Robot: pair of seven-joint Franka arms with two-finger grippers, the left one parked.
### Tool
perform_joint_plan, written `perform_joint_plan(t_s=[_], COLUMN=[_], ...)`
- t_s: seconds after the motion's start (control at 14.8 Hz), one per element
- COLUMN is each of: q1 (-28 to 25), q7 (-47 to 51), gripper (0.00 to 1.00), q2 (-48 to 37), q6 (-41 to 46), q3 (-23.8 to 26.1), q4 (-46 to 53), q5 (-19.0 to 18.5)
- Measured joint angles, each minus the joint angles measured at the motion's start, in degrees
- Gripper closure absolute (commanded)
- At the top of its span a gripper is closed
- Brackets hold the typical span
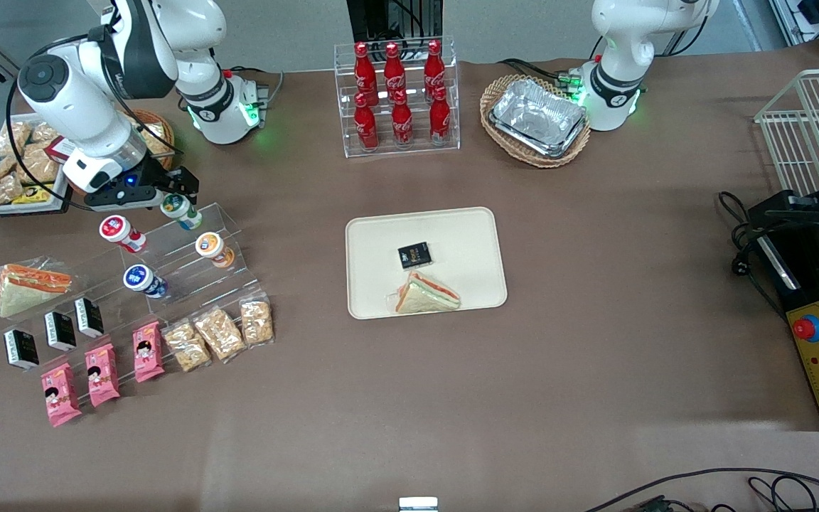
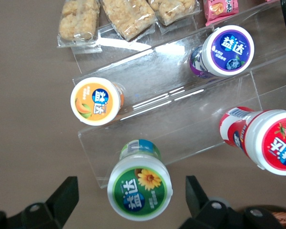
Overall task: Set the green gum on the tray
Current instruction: 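Lower the open right gripper around the green gum tub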
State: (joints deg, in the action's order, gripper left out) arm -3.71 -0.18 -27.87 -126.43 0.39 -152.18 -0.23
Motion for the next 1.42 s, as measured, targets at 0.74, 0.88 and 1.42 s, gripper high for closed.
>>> perform_joint_plan(t_s=[0.74,0.88,1.42], q1=[0.01,0.02,0.02], q7=[-0.48,-0.75,-1.01], gripper=[0.04,0.04,0.61], q2=[-0.1,-0.46,-2.35], q6=[-4.91,-4.92,-4.93], q3=[-0.17,-0.24,-0.28], q4=[-4.18,-4.58,-6.33], q5=[0.0,0.0,0.0])
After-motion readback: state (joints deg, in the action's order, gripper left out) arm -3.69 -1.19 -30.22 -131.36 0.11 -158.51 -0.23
